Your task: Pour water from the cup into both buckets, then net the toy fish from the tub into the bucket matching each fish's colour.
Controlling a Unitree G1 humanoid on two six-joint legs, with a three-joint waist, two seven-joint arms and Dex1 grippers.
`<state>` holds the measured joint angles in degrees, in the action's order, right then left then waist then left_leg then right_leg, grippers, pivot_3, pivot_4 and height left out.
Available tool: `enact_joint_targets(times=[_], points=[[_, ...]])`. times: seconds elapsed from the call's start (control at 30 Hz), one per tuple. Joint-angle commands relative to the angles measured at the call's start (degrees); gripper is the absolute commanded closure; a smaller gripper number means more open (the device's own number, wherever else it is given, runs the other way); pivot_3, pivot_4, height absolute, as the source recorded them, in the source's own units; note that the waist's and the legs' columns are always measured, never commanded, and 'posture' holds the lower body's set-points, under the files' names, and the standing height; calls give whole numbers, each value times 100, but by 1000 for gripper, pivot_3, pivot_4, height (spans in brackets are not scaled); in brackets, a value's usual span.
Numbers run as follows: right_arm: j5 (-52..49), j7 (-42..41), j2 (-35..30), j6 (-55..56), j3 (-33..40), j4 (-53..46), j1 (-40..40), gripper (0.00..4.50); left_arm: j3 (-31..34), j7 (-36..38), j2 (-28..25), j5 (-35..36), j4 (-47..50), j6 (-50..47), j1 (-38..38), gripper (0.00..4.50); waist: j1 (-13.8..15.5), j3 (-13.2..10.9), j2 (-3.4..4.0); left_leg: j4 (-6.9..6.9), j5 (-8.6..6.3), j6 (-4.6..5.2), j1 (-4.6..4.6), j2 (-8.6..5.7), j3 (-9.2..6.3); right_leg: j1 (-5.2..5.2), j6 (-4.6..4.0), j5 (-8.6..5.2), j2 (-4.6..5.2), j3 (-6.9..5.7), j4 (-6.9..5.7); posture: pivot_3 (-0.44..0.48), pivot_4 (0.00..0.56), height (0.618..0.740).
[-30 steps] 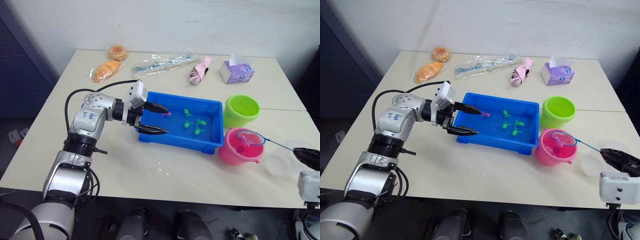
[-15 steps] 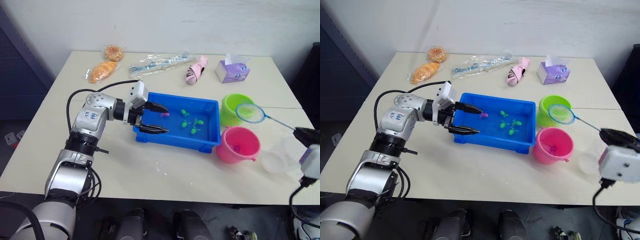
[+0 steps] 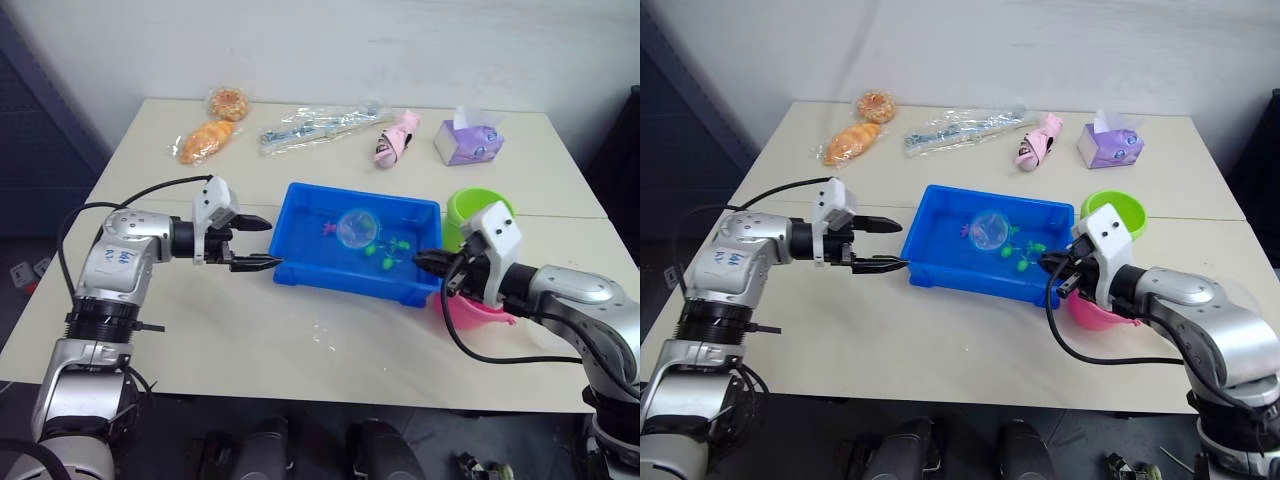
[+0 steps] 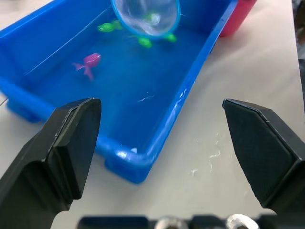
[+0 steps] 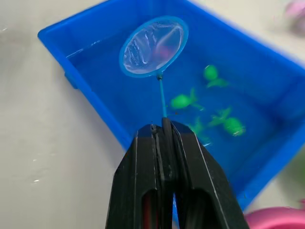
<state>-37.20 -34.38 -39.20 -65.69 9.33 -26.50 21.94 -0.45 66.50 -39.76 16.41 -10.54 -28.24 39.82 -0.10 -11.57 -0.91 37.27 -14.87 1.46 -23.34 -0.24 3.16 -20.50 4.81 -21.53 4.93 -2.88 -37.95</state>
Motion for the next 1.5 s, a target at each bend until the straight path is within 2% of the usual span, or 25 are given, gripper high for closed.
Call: enact_joint_targets(times=[0.03, 0.23, 0.5, 0.63, 0.8, 0.9, 1.0, 1.13, 1.23, 1.4, 1.5], points=[[-502, -15, 151, -683, 121, 357, 407, 4500, 251, -234, -136, 198, 584, -279, -83, 126, -4, 0, 0, 2, -1, 2, 0, -2, 0, 1, 0, 0, 3, -1, 0, 0, 150, 739], [-280, -81, 407, -852, -486, 1810, 1396, 4500, 465, -601, -228, 284, 1059, -505, -294, 126, -42, 0, 0, -2, -2, 3, 2, -3, 3, -3, 0, 0, 4, -1, -1, 0, 150, 739], [466, -594, 437, -196, -1401, 3556, 2303, 4500, 602, -869, -284, 405, 1346, -605, -505, 126, -117, 0, 0, -11, -1, 2, -1, -3, 12, -11, 1, 0, 4, -1, -5, 0, 150, 739], [740, -751, 597, 141, -1544, 4228, 2651, 4500, 634, -915, -314, 439, 1354, -589, -532, 126, -143, 0, 0, -10, -2, 3, -2, -4, 12, -11, 1, 0, 5, -1, -5, 0, 150, 739], [848, -682, 921, 378, -1290, 4646, 3054, 4500, 624, -978, -308, 466, 1334, -549, -530, 126, -171, 0, 0, -13, -1, 1, -2, -3, 17, -16, 1, 0, 4, 0, -7, 0, 150, 739], [751, -772, 873, 256, -1167, 4377, 3048, 4500, 602, -990, -261, 490, 1324, -525, -514, 126, -156, 0, 0, -17, 0, -1, -3, -1, 18, -20, 1, 0, 3, -1, -16, 0, 150, 739], [532, -785, 672, -80, -903, 3674, 2784, 4500, 532, -947, -183, 536, 1297, -526, -475, 126, -136, 0, 0, -16, -1, 0, -8, -1, 19, -20, 1, 0, 4, -1, -14, 0, 150, 739], [37, -780, 213, -616, -310, 2207, 2033, 4500, 351, -741, -17, 672, 1203, -560, -323, 126, -54, 0, 0, -14, -8, 5, -20, -4, 7, -18, 2, 1, 7, -11, -3, 0, 150, 739], [-150, -757, -161, -516, 219, 1109, 1290, 4500, 118, -571, 198, 734, 1112, -539, -137, 126, 13, 0, 0, -13, -12, 7, -25, -5, 7, -19, 2, 1, 7, -11, 0, 0, 150, 739], [-725, -263, -233, -1128, 1956, -554, -45, 4500, -470, -178, 658, 612, 862, -226, 221, 126, 33, 0, 0, -11, -12, 8, -28, -6, 5, -12, 5, 2, 6, -15, 9, 0, 150, 739], [-1132, 6, -131, -1592, 3050, -1293, -549, 4500, -693, 77, 876, 541, 463, 13, 516, 126, 33, 0, 0, -11, -11, 6, -25, -6, 4, -9, 5, 2, 4, -16, 8, 0, 150, 739]])
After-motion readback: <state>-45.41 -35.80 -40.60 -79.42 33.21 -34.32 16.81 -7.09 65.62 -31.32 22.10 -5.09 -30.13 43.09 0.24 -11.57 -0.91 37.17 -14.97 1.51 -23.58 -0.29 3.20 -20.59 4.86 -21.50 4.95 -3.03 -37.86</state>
